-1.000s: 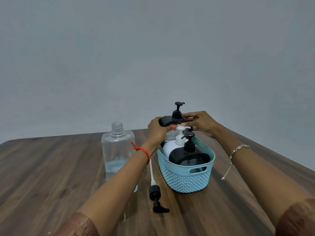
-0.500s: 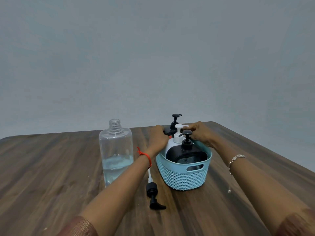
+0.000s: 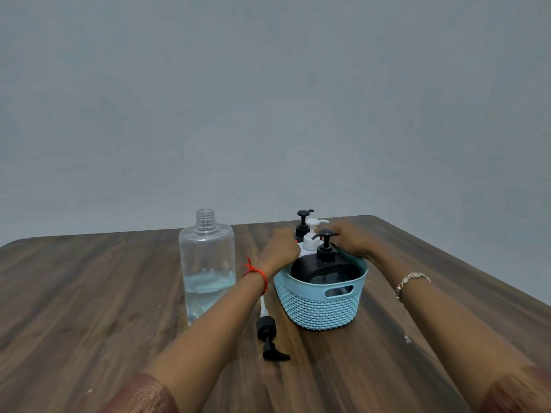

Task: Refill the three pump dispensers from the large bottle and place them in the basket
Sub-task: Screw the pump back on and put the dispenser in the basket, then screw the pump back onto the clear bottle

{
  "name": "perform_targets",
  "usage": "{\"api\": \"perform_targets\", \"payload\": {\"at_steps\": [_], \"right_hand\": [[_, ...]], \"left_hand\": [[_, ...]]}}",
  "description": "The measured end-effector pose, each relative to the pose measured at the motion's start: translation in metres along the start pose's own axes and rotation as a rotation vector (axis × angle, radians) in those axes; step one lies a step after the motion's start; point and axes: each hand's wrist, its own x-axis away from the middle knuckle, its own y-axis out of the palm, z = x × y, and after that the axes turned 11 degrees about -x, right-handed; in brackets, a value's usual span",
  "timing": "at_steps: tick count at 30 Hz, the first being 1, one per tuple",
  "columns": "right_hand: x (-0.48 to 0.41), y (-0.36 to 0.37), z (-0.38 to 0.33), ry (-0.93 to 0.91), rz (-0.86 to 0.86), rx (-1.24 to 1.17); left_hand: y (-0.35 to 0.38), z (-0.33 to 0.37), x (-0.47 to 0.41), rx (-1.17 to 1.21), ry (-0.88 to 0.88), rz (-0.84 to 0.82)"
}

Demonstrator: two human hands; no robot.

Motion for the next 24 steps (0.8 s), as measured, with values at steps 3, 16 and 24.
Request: {"api": "perform_targets", "payload": {"at_steps": [3,16,24], "right_hand": [[-0.005,0.002,0.006,0.017,-0.046,0.079],[0.027,-0.009,-0.055,-0.447,0.667,-0.241],[0.062,0.052,-0.094,-0.688,0.436,-0.012]], "left_hand": [[-0.003,0.004,0.01,0.0,0.039,-0.001],[-0.067,-0.006,0.049,0.111,0.119,0.249],[-0.107,-0.032,0.128,0.245,0.133,0.477]]}}
